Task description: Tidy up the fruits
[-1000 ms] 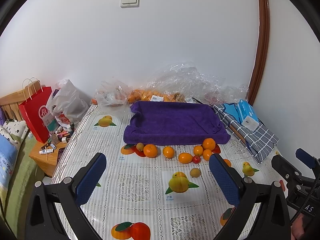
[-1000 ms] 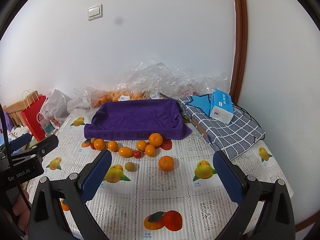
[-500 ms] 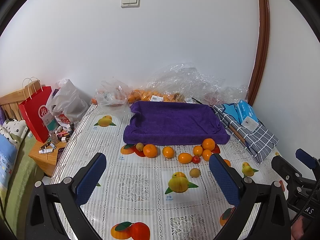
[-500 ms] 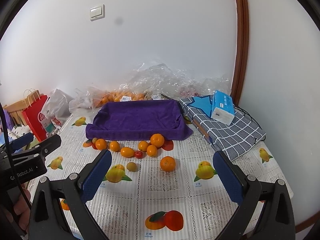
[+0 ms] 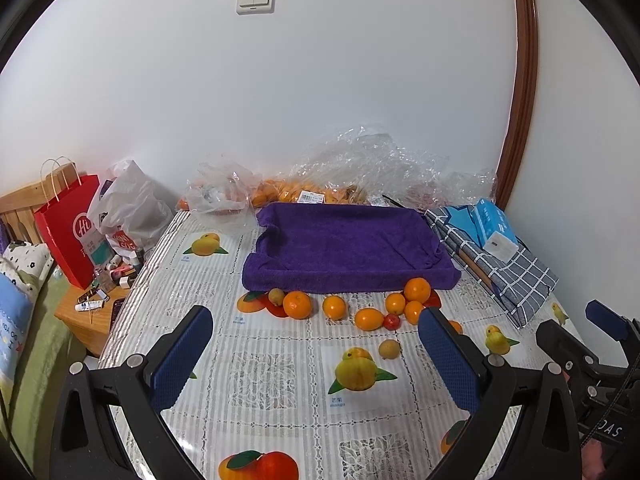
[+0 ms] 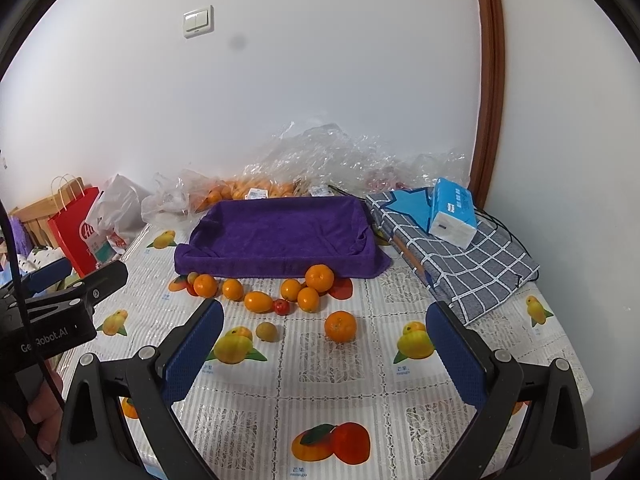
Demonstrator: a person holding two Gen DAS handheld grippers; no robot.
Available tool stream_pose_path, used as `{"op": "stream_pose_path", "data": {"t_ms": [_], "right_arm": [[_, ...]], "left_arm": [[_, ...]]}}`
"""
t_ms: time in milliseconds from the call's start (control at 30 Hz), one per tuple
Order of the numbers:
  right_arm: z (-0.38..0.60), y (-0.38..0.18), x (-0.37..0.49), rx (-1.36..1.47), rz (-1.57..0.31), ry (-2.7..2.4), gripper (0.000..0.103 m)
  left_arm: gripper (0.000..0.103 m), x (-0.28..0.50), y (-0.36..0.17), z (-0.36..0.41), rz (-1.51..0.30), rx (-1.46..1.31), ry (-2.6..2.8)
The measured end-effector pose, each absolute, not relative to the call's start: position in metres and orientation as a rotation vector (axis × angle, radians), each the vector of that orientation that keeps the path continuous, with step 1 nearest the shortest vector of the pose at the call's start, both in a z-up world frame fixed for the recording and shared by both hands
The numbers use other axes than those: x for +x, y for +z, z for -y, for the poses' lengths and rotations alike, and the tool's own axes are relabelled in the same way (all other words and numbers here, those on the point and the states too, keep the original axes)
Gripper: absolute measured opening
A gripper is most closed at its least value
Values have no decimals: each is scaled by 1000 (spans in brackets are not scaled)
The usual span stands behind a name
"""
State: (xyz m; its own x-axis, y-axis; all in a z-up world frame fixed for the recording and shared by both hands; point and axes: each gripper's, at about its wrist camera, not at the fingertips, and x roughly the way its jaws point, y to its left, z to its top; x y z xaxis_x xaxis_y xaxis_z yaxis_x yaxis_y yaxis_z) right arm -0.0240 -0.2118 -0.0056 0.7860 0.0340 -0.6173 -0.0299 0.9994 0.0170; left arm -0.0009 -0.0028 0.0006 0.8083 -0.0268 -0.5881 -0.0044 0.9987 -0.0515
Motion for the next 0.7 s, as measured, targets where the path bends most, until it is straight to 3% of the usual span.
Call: {"op": "stream_pose_path", "data": {"t_ms": [700], "right_arm": [[241, -92, 56, 60, -837, -24, 100]], "left_arm": [[103, 74, -69, -24, -748, -78, 38]]}}
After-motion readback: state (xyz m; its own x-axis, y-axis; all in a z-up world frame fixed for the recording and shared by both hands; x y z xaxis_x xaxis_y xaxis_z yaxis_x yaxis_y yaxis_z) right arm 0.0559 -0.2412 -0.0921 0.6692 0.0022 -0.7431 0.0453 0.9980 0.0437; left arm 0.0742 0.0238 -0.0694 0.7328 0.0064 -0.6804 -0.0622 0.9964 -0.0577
